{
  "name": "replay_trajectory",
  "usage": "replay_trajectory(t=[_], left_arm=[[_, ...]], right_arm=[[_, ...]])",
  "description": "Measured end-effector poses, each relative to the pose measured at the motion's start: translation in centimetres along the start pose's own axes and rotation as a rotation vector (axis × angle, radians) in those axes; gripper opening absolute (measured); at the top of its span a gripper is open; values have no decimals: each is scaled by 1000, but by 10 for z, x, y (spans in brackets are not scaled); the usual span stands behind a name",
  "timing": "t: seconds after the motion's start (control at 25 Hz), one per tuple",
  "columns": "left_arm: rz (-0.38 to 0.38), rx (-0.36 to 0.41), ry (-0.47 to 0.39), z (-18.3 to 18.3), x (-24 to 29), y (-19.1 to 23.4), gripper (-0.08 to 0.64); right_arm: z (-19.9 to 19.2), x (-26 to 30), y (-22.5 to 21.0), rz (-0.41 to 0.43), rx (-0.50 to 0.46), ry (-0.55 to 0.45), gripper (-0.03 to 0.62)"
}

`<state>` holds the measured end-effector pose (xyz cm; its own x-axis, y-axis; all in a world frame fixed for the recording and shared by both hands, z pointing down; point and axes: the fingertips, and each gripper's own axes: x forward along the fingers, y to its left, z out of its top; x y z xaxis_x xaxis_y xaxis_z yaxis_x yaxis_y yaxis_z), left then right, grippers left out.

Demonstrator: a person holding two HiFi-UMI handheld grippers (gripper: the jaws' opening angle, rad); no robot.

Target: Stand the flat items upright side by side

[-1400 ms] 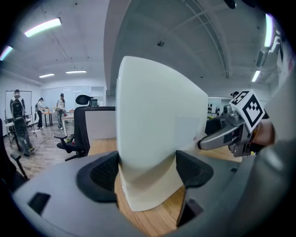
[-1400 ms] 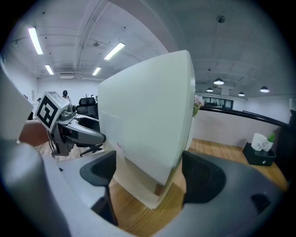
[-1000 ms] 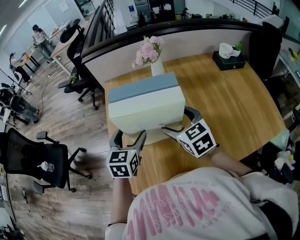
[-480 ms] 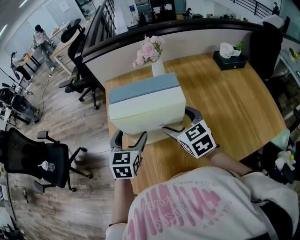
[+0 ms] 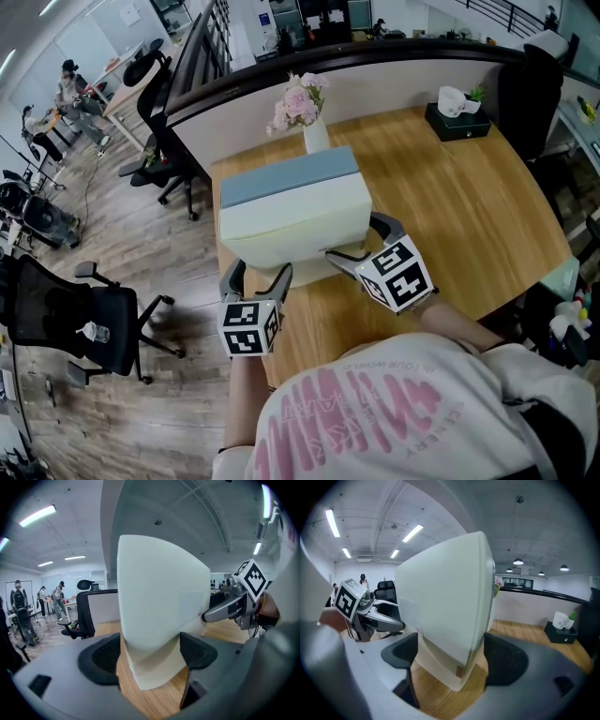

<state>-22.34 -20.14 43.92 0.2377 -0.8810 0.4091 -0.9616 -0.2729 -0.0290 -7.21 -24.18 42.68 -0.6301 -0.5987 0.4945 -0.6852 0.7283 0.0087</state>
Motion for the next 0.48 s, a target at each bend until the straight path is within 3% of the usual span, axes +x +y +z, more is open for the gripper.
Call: replay_trajectory(t=[0.48], left_arm=[[4,-11,-25,5,-9,5,370]], right_arm=[[0,-3,1,-16,14,7,445]])
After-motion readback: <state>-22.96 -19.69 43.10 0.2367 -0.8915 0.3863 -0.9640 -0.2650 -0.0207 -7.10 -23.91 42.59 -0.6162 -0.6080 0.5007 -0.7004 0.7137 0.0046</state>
